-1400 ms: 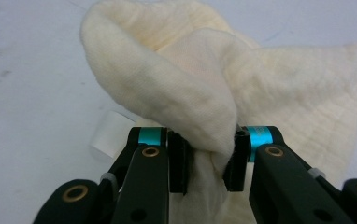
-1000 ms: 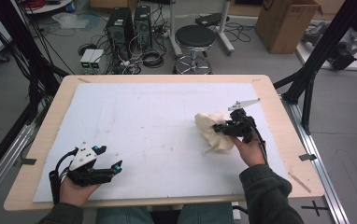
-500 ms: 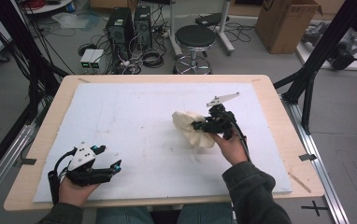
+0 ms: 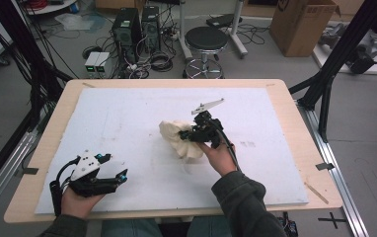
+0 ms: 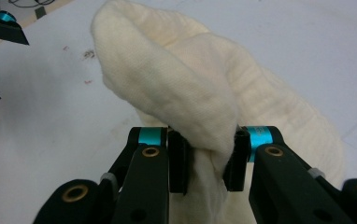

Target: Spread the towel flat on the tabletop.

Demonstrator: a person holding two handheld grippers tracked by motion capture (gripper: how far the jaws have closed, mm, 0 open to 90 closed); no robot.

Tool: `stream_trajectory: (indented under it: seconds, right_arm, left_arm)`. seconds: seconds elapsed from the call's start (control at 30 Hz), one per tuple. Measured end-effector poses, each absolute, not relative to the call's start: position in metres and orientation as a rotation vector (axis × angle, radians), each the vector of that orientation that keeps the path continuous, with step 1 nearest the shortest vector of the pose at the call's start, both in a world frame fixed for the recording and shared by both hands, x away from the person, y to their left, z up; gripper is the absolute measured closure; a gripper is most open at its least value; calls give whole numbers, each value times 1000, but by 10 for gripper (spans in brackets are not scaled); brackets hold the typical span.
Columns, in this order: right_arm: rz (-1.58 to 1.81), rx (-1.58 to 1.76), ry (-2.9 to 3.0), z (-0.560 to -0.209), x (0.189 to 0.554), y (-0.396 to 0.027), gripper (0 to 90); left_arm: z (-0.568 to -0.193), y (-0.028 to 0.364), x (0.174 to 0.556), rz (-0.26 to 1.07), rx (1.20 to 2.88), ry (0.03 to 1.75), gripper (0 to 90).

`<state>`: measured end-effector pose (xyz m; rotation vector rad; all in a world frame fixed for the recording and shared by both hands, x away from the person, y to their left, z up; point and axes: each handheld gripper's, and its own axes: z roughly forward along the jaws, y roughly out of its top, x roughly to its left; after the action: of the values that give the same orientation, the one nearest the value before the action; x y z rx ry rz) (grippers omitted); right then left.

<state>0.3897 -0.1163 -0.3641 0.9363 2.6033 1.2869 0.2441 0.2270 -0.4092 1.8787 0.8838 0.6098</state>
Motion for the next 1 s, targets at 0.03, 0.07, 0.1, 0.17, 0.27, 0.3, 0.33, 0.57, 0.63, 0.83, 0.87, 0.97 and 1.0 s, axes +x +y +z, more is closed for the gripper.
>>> stream_trajectory:
  seconds: [0.03, 0.07, 0.1, 0.17, 0.27, 0.3, 0.33, 0.57, 0.63, 0.83, 0.87, 0.97, 1.0]
  right_arm:
    - [1289, 937, 2605, -365, 389, -113, 762]
    - [1288, 937, 2608, -367, 389, -109, 762]
    - [1277, 939, 2613, -369, 390, -105, 761]
    - [1240, 945, 2623, -376, 392, -98, 759]
    - [1154, 968, 2666, -393, 398, -88, 740]
    - [1154, 968, 2666, -393, 398, -88, 740]
    - [1102, 965, 2685, -400, 400, -84, 729]
    - [1099, 968, 2682, -403, 405, -85, 599]
    - [1120, 968, 2677, -400, 404, -88, 534]
    - [1212, 945, 2626, -384, 396, -106, 406]
    - [1224, 942, 2616, -381, 394, -110, 400]
    - [1251, 924, 2587, -373, 387, -122, 392]
    - [1255, 922, 2585, -370, 384, -126, 392]
  left_arm:
    - [-409, 228, 244, 611, 1884, 881, 226]
    - [-409, 228, 244, 610, 1884, 882, 226]
    - [-409, 228, 244, 610, 1884, 881, 226]
    - [-409, 227, 244, 610, 1882, 881, 226]
    - [-409, 226, 244, 608, 1881, 877, 226]
    - [-409, 226, 244, 607, 1880, 879, 226]
    - [-409, 226, 244, 607, 1883, 878, 226]
    - [-409, 222, 246, 587, 1882, 872, 227]
    - [-410, 218, 246, 582, 1883, 862, 226]
    - [-408, 206, 247, 570, 1881, 842, 227]
    - [-407, 204, 248, 564, 1880, 838, 227]
    - [-405, 195, 249, 557, 1893, 818, 238]
    - [-404, 192, 249, 553, 1897, 811, 238]
